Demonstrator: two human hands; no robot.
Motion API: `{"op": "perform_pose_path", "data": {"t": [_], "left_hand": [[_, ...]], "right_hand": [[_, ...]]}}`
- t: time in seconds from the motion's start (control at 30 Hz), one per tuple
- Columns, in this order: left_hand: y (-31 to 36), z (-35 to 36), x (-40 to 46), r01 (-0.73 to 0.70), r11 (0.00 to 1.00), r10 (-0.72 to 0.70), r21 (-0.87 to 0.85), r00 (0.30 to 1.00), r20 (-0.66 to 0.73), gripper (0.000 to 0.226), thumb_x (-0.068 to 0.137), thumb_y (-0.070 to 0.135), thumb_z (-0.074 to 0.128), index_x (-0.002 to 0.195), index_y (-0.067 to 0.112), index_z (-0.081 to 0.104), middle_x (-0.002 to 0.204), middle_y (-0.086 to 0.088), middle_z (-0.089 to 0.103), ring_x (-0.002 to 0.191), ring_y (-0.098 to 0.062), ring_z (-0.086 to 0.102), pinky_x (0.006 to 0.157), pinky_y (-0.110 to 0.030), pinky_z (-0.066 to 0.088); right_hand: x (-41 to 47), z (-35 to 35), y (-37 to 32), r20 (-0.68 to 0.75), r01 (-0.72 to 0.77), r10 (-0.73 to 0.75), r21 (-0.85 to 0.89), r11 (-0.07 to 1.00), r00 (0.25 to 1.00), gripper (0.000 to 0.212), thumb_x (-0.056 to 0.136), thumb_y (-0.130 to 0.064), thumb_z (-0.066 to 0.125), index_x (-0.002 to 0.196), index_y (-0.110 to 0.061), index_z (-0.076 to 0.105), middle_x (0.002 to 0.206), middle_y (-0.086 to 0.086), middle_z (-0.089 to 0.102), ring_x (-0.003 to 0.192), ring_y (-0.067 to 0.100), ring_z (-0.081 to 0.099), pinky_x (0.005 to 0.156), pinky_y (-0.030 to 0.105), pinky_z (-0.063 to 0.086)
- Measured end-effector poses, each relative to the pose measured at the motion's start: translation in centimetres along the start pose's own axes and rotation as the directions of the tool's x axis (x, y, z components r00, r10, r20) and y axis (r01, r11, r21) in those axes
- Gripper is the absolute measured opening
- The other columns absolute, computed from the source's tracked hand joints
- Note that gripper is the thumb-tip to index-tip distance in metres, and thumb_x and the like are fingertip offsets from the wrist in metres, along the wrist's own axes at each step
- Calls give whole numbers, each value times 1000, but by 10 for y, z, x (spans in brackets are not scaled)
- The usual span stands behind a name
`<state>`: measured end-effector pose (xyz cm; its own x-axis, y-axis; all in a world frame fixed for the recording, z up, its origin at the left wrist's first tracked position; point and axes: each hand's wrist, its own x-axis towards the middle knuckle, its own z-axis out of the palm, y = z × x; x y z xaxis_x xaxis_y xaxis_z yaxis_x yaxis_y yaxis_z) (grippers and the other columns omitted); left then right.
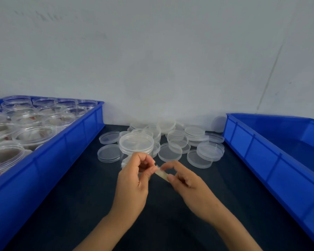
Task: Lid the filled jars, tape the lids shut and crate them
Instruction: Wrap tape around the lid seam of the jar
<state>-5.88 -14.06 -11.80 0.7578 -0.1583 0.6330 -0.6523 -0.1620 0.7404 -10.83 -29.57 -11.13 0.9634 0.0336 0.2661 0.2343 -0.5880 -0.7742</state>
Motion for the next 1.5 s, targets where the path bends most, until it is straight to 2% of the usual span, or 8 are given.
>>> {"op": "perform_pose_path", "data": {"t": [0.33,0.43,0.5,0.6,0.73,0.93,1.23,1.5], "left_hand": [[-1,-4,-3,-75,997,75,-14,997,23,29,87,-3,64,88,24,55,84,12,62,84,-6,62,73,-10,46],[-7,-13,6,-230,961,230,155,973,17,16,88,21,69,98,22,58,89,17,60,90,-2,59,79,-14,47],[-17,-22,17,-247,927,292,283,948,-129,41,83,38,70,111,13,56,107,12,53,100,-1,51,89,-13,42],[-33,-31,26,-95,977,146,193,952,-268,82,70,49,81,131,15,39,130,8,39,117,1,42,97,-8,32],[-54,-22,24,154,988,-155,-14,986,-56,113,51,48,84,141,28,19,144,1,33,134,-10,37,109,-21,33],[-64,-19,25,196,977,-189,-90,979,79,96,61,28,88,124,55,20,135,3,51,121,-6,55,90,-14,48],[-50,-11,19,299,948,-277,-112,945,176,83,59,66,68,125,72,18,106,23,66,100,-1,65,93,-43,54],[-35,-5,12,266,964,-263,9,947,187,99,57,69,68,142,53,19,108,22,65,94,11,61,86,-26,52]], "right_hand": [[4,3,-3,45,-29,42,-264,964,998,20,102,-42,30,94,-43,48,77,-4,60,73,15,59,72,36,51],[6,-2,3,-88,-67,42,-300,952,995,20,101,-33,35,86,-31,47,76,-2,60,68,16,56,69,38,51],[7,-9,6,-141,-79,40,-280,957,989,22,101,-30,36,81,-29,45,75,-3,59,64,11,51,64,34,48],[9,-11,5,-196,-65,1,-323,944,981,25,101,-30,37,76,-28,41,73,-3,55,59,7,43,58,25,39],[14,-4,-8,-184,-7,-68,-377,926,980,27,101,-26,41,75,-27,42,77,-5,53,70,13,48,65,30,42],[27,-3,-29,-105,-15,-46,-514,858,993,32,102,-39,36,73,-27,42,81,-4,54,76,17,52,72,39,49],[27,6,-38,-216,-14,-96,-455,890,972,24,100,-41,39,78,-36,46,82,-12,44,71,5,47,58,17,34],[27,11,-46,-339,-70,-61,-359,931,939,36,99,-40,41,64,-36,37,82,-10,47,68,6,48,58,14,41]]}}
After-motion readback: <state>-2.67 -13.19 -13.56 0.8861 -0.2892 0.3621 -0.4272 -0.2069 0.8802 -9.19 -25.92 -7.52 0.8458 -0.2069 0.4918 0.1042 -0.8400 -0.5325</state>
